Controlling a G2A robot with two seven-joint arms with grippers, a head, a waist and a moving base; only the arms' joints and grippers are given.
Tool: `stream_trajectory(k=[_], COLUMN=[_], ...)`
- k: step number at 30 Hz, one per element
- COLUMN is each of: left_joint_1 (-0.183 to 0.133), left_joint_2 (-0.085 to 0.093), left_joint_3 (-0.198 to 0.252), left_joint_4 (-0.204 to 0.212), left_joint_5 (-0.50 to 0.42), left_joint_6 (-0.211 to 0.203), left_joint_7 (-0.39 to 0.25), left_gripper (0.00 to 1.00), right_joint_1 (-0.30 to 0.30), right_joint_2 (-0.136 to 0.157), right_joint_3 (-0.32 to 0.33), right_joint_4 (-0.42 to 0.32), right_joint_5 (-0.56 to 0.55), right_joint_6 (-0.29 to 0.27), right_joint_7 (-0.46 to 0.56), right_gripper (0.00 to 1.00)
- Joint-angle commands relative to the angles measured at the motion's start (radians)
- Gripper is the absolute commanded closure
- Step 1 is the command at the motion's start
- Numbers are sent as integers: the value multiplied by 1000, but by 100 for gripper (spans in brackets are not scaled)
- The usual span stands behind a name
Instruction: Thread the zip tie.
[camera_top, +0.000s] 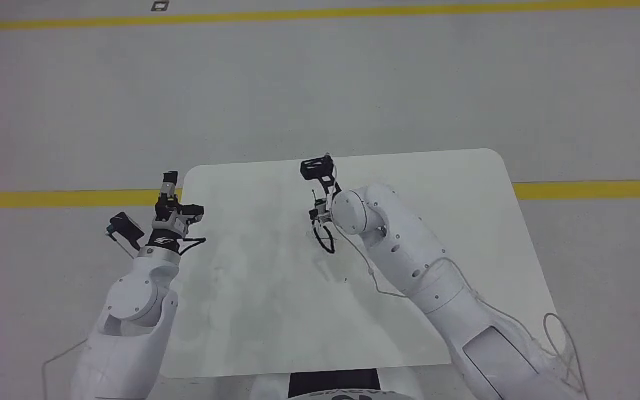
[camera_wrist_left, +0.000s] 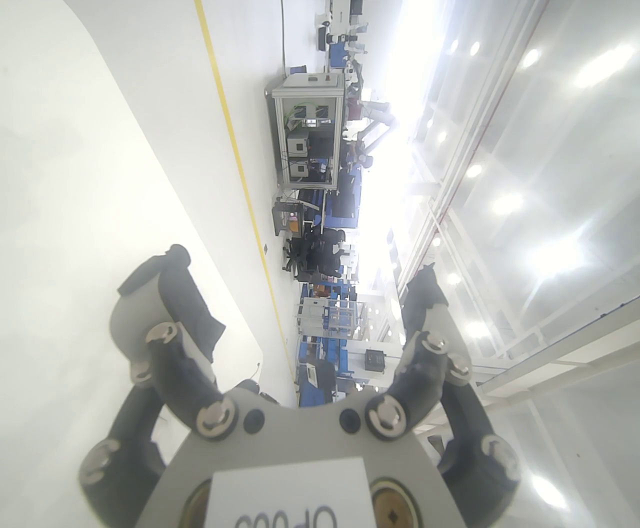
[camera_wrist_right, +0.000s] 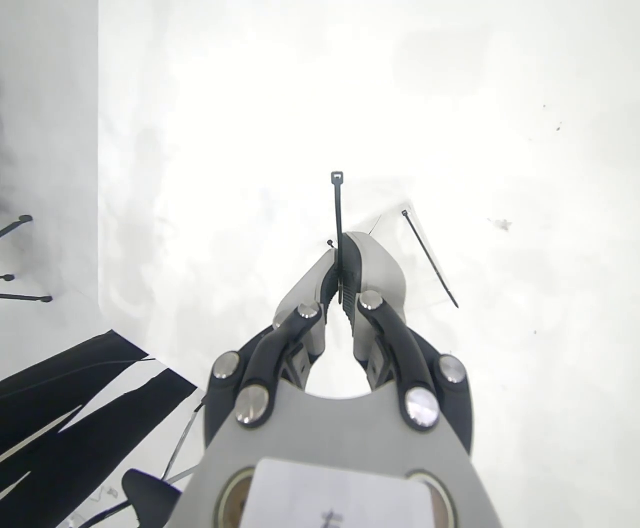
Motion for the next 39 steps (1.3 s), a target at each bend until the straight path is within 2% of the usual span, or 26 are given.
stream_trajectory(k=[1,4,7,10,13,15,22,23,25,27,29,30,34,39], left_joint_1=[0,0,-3,-3,-7,-14,-14,-21,-30,-33,-43,-42,-50,-51], left_joint_2=[0,0,0,7,13,19,19,23,30,31,41,44,61,63], left_joint_3=[0,0,1,-6,-18,-30,-30,-31,-20,-9,4,17,80,87], left_joint_4=[0,0,-2,13,40,56,56,48,31,40,27,27,45,45], left_joint_5=[0,0,10,128,232,341,341,423,588,614,783,837,980,996], left_joint_6=[0,0,-9,-93,-195,-306,-306,-331,-340,-340,-340,-340,-340,-340], left_joint_7=[0,0,-8,-87,-145,-183,-183,-202,-225,-218,-218,-205,-106,-96], left_gripper=[0,0,0,0,0,0,0,0,0,0,0,0,0,0], right_joint_1=[1,1,-22,-25,-24,-20,-20,-31,-34,-32,-31,-30,-35,-35], right_joint_2=[0,0,2,5,5,4,4,3,3,2,0,-1,-8,-8], right_joint_3=[-1,-1,40,78,112,135,135,140,150,158,162,164,173,173], right_joint_4=[2,2,-3,-10,-4,9,9,7,5,5,4,6,2,2], right_joint_5=[0,0,73,139,227,305,305,326,349,370,402,412,492,497], right_joint_6=[1,1,-9,-18,-28,-43,-43,-46,-29,1,16,28,64,64], right_joint_7=[-1,-1,-38,-33,-34,-36,-36,-58,-84,-108,-131,-144,-191,-193], right_gripper=[100,100,100,100,100,100,100,100,100,100,100,100,100,100])
